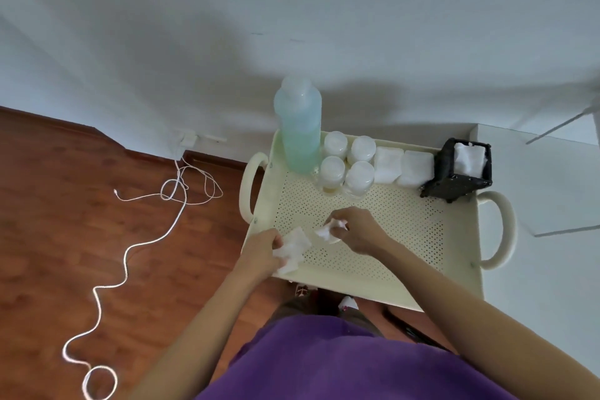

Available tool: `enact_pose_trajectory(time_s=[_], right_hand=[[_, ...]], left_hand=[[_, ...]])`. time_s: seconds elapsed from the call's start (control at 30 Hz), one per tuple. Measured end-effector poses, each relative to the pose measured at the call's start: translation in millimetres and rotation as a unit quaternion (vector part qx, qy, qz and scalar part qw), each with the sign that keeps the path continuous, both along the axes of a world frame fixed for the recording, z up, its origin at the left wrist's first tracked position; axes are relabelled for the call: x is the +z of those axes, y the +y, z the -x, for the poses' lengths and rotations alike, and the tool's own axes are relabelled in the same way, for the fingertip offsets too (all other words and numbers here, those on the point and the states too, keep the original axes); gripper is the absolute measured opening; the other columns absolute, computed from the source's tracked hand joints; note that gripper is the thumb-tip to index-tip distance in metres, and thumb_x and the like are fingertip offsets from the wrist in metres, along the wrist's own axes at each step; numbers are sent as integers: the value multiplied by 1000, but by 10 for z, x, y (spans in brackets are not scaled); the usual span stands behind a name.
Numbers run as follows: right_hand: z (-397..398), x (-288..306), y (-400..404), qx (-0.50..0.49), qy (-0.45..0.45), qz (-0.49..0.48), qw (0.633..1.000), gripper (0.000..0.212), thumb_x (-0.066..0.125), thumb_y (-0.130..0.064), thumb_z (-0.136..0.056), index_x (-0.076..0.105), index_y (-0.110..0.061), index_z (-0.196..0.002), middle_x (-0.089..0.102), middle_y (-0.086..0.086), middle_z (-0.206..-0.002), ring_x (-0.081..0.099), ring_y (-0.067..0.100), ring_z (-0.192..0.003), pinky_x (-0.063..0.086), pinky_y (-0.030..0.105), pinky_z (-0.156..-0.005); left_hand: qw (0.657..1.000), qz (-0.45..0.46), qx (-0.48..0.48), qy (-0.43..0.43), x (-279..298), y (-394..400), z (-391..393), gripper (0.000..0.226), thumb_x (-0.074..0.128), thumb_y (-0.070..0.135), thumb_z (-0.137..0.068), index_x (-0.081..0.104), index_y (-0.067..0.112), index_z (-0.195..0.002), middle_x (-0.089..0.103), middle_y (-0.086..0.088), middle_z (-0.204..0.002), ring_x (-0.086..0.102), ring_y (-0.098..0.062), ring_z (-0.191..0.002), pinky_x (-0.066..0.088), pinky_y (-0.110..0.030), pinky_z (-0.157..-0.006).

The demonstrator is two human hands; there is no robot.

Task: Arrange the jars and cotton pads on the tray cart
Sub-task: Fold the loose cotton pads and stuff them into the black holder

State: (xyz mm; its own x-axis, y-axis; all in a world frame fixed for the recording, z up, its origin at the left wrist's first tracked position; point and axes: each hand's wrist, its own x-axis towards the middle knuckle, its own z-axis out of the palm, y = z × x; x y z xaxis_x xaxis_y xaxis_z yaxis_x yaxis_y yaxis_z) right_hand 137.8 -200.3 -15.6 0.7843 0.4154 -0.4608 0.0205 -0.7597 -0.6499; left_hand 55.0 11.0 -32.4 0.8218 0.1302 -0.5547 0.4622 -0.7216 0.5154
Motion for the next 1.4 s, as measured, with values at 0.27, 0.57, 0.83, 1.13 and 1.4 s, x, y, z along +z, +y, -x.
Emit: enact_pose_trajectory(time_s=[0.27, 0.57, 0.83, 1.13, 1.4], right_hand=[[-75, -240, 632, 147, 9, 72, 986, 45, 65, -5, -86, 54, -15, -128, 60, 14, -120, 59, 29, -102, 50, 37, -79], [-72, -425, 537, 98, 0, 22, 995, 17, 66, -16, -83, 64, -7, -97, 63, 11, -103, 55, 25, -93, 36, 28, -74], [-62, -188, -8, -167, 97, -115, 974, 24, 67, -11, -76, 47, -18, -65, 48, -3, -65, 41, 14, -62, 34, 29, -61], [33, 261, -778, -330, 91, -312, 886, 8, 58, -6, -89, 66, -10, -90, 68, 16, -95, 70, 30, -85, 61, 37, -68], [-85, 715, -1744, -427, -55, -311, 847, 13, 64, -7, -87, 72, -17, -90, 67, 5, -78, 63, 16, -75, 59, 35, -74]], left_hand=[[990, -126, -17, 68, -106, -184, -96, 48, 75, 22, -77, 51, 8, -116, 56, -10, -118, 59, -26, -106, 51, -33, -84], [992, -110, 15, 67, -59, -164, -98, 28, 72, 24, -77, 67, 6, -97, 67, -9, -101, 66, -25, -93, 53, -34, -80], [991, 42, 118, -37, 196, -74, -104, 17, 76, 18, -69, 61, 13, -77, 63, 1, -77, 55, -15, -69, 42, -24, -59], [983, 125, -35, -133, 779, -532, -581, 9, 60, 27, -91, 59, 23, -99, 62, 7, -82, 54, -8, -68, 38, -22, -60], [959, 130, -184, -172, 1114, -1522, -1351, 22, 38, 5, -93, 54, 18, -85, 47, 7, -68, 45, -12, -59, 32, -19, -51]])
